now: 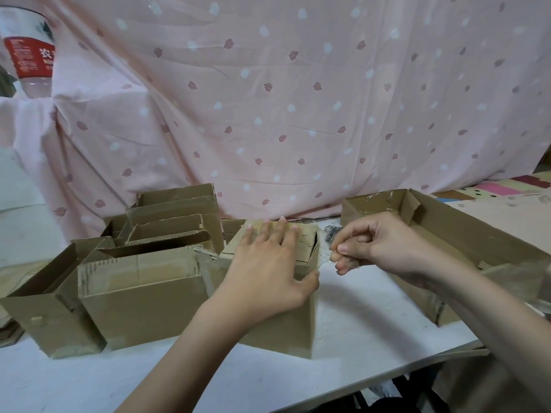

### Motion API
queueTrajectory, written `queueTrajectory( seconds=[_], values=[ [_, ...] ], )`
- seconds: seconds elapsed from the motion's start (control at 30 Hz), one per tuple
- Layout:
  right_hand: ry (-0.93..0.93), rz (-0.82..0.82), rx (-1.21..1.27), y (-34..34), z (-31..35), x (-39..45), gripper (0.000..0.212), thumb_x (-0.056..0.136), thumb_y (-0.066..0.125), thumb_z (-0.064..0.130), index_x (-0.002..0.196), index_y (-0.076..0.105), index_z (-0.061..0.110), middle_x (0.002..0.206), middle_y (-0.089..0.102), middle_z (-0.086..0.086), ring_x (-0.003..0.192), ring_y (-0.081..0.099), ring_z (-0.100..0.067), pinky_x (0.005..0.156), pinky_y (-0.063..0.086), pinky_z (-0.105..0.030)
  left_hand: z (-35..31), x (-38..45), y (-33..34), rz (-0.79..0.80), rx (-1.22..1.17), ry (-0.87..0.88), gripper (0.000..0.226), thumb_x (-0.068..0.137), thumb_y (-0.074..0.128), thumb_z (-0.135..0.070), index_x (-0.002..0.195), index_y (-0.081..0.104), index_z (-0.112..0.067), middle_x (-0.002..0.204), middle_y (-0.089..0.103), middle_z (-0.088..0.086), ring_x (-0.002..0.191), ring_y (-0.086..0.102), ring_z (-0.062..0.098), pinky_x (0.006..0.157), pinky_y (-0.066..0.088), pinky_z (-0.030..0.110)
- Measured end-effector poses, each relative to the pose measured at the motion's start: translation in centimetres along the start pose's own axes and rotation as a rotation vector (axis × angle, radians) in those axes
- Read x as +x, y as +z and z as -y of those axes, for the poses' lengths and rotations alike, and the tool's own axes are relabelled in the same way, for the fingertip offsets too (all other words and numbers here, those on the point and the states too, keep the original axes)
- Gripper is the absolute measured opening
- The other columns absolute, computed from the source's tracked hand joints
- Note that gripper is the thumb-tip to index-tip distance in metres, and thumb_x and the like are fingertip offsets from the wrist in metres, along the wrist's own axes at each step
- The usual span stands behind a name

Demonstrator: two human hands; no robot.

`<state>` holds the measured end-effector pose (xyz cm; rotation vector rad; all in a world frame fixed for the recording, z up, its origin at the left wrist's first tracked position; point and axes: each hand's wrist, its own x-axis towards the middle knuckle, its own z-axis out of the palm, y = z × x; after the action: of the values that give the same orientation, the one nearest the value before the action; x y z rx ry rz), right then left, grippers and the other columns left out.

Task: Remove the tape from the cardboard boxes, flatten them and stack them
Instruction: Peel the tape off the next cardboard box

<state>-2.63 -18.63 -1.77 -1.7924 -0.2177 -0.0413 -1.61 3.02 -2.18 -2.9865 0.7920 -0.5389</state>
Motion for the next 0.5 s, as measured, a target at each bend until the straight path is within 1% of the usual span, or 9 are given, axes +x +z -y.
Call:
queueTrajectory(
  seconds=[0.1, 0.17, 0.23, 0.27, 0.3, 0.33, 0.37, 0.43, 0.5],
  values=[
    [0.005, 0.013, 0.006, -0.2, 0.1, 0.0, 0.014, 0.093, 0.059, -0.01, 0.089, 0.072, -0.005, 0.082, 0.07, -0.033, 0.069, 0.071, -0.033, 0.072, 0.062, -0.04, 0.2, 0.0, -0.1, -0.005, -0.007, 0.02, 0.088, 0.08, 0.028, -0.073, 0.151, 0.025, -0.022, 0.162, 0.025, 0.005, 0.148, 0.022, 0.025, 0.121, 0.014, 0.047],
    [-0.037, 0.013, 0.046, 0.3, 0.0, -0.2, 0.018, 0.095, 0.056, -0.009, 0.1, 0.071, 0.0, 0.074, 0.069, -0.026, 0.067, 0.069, -0.031, 0.074, 0.061, -0.04, 0.8, 0.0, -0.2, 0.043, -0.033, 0.052, 0.097, 0.079, 0.032, -0.081, 0.155, 0.018, -0.022, 0.165, 0.017, 0.007, 0.151, 0.016, 0.025, 0.122, 0.011, 0.046],
    [-0.133, -0.009, 0.156, 1.6, -0.4, -0.7, 0.031, 0.097, 0.052, -0.009, 0.119, 0.066, 0.008, 0.071, 0.065, -0.018, 0.068, 0.067, -0.031, 0.075, 0.06, -0.038, 1.5, 0.1, -0.6, 0.125, -0.04, 0.087, 0.111, 0.075, 0.045, -0.086, 0.158, 0.006, -0.022, 0.166, 0.005, 0.006, 0.153, 0.005, 0.024, 0.124, 0.005, 0.045],
    [-0.191, -0.03, 0.201, 2.3, -0.8, -1.0, 0.037, 0.098, 0.051, -0.01, 0.124, 0.063, 0.012, 0.075, 0.064, -0.015, 0.069, 0.066, -0.032, 0.077, 0.059, -0.036, 1.7, 0.2, -0.7, 0.153, -0.027, 0.1, 0.116, 0.073, 0.052, -0.084, 0.158, 0.002, -0.022, 0.167, 0.001, 0.005, 0.153, 0.002, 0.023, 0.124, 0.003, 0.044],
    [-0.258, -0.058, 0.202, 3.0, -1.0, -1.5, 0.039, 0.098, 0.05, -0.011, 0.124, 0.063, 0.015, 0.081, 0.064, -0.012, 0.071, 0.066, -0.032, 0.078, 0.059, -0.035, 1.9, 0.2, -0.8, 0.167, -0.016, 0.108, 0.119, 0.072, 0.06, -0.08, 0.158, 0.0, -0.023, 0.167, -0.001, 0.005, 0.153, 0.001, 0.022, 0.124, 0.002, 0.043],
    [-0.34, -0.103, 0.142, 3.3, -1.3, -1.9, 0.038, 0.097, 0.05, -0.012, 0.118, 0.065, 0.017, 0.087, 0.063, -0.009, 0.074, 0.065, -0.031, 0.079, 0.058, -0.034, 1.9, 0.3, -0.8, 0.168, -0.011, 0.116, 0.121, 0.071, 0.065, -0.076, 0.158, -0.001, -0.023, 0.167, -0.002, 0.005, 0.153, 0.001, 0.022, 0.124, 0.001, 0.042],
    [-0.43, -0.154, 0.021, 3.4, -1.7, -2.1, 0.038, 0.095, 0.05, -0.015, 0.109, 0.066, 0.017, 0.09, 0.062, -0.005, 0.076, 0.065, -0.029, 0.078, 0.056, -0.032, 1.9, 0.3, -0.7, 0.16, -0.011, 0.122, 0.122, 0.071, 0.068, -0.074, 0.158, -0.001, -0.023, 0.167, -0.002, 0.006, 0.153, 0.001, 0.022, 0.124, 0.001, 0.041],
    [-0.612, -0.217, -0.313, 3.4, -2.4, -2.3, 0.042, 0.086, 0.047, -0.025, 0.092, 0.064, 0.014, 0.096, 0.058, 0.001, 0.08, 0.061, -0.023, 0.074, 0.051, -0.03, 1.9, 0.4, -0.6, 0.139, -0.008, 0.133, 0.124, 0.069, 0.07, -0.073, 0.158, 0.001, -0.022, 0.167, -0.001, 0.006, 0.153, 0.003, 0.022, 0.124, 0.003, 0.041],
    [-0.717, -0.232, -0.556, 3.3, -3.2, -2.4, 0.047, 0.077, 0.043, -0.027, 0.091, 0.065, 0.012, 0.104, 0.051, 0.001, 0.085, 0.056, -0.019, 0.072, 0.047, -0.032, 1.9, 0.4, -0.4, 0.123, -0.004, 0.133, 0.125, 0.068, 0.07, -0.074, 0.158, 0.002, -0.022, 0.167, 0.001, 0.007, 0.153, 0.004, 0.021, 0.124, 0.004, 0.041]
  ],
)
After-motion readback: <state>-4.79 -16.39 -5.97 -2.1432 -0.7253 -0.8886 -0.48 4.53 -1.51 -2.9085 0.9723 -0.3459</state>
